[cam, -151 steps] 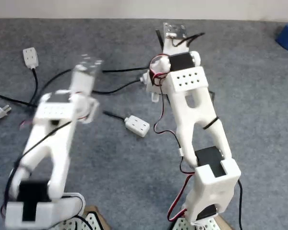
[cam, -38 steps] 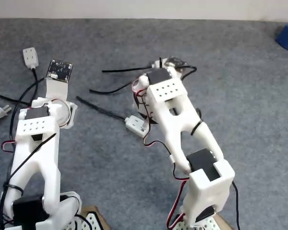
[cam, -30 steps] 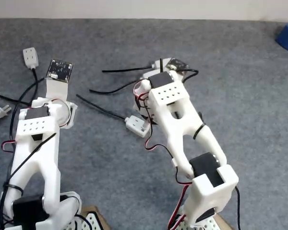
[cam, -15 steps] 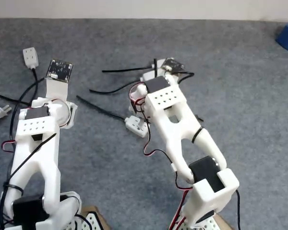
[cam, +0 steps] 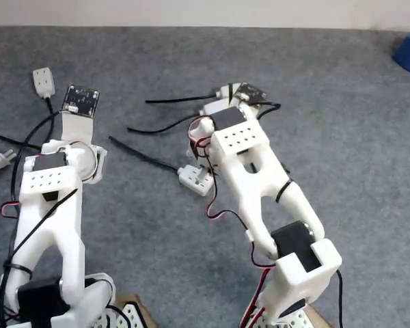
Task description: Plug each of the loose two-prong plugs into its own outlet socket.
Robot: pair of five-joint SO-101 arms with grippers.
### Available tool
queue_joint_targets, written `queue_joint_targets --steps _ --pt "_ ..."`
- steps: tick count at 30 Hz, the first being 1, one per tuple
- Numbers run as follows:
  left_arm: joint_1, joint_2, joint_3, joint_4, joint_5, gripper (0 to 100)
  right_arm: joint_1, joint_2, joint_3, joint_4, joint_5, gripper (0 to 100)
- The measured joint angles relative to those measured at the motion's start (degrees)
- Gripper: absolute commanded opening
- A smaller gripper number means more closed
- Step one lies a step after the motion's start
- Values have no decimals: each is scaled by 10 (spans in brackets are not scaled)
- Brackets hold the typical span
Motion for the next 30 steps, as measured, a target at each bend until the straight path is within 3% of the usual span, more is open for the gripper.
queue_joint_targets --steps 24,30 --pt "0 0 0 0 0 270 29 20 -4 17 34 6" --pt "6 0 0 0 0 271 34 8 -76 90 76 6"
